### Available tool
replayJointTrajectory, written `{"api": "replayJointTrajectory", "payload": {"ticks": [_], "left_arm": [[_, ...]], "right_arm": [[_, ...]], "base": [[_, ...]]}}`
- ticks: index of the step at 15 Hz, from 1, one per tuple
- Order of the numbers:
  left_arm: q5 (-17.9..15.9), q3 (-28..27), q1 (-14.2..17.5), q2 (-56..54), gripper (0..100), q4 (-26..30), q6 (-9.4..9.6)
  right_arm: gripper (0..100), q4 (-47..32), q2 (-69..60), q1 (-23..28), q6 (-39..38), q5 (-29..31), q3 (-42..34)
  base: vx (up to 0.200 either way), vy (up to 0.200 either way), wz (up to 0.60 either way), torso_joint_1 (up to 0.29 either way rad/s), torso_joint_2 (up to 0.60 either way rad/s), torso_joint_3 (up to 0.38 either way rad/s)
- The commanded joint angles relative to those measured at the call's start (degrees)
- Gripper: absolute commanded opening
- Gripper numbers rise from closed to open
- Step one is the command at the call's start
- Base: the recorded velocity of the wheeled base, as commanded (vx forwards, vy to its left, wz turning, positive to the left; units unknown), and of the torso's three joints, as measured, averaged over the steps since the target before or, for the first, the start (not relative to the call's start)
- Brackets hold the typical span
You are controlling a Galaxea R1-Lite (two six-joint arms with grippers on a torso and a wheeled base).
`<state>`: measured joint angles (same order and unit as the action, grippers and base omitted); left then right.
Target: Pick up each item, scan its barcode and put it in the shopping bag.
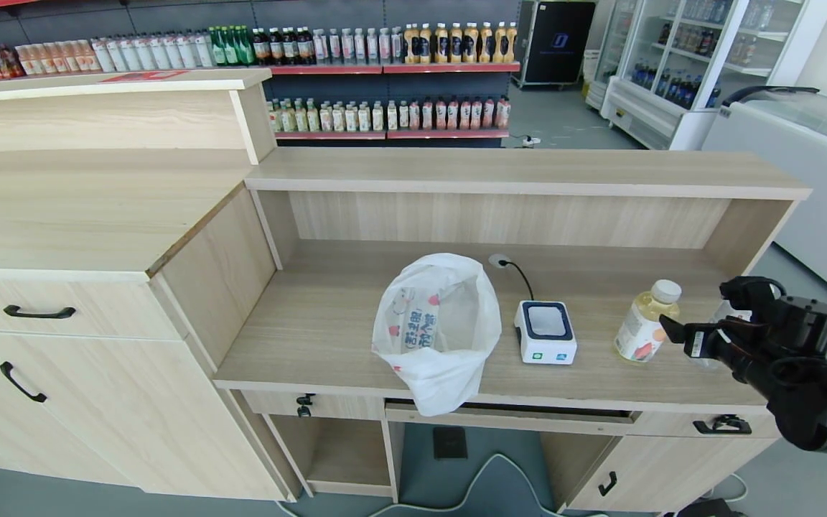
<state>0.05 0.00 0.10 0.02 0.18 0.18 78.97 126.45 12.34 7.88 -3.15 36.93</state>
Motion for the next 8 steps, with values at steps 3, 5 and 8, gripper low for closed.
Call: {"api": "replayJointTrajectory", "payload": {"ticks": [3,5,8], "left_arm": [[0.0,0.0,0.0,0.0,100,0.0,-0.01],[0.0,0.0,0.0,0.0,100,0.0,-0.01],[0.0,0.0,0.0,0.0,100,0.0,-0.01]], "right_arm": [[100,0.2,3.4,-0.9,1.6,0.0,2.0],[100,-0.2,4.7,-1.4,1.7,-0.2,3.8],[100,-0.9,5.9,-2.3,1.7,-1.2,8.0]], "base": [[0.000,0.000,0.00,0.000,0.00,0.000],[0.000,0.000,0.00,0.000,0.00,0.000],[0.000,0.000,0.00,0.000,0.00,0.000]]}}
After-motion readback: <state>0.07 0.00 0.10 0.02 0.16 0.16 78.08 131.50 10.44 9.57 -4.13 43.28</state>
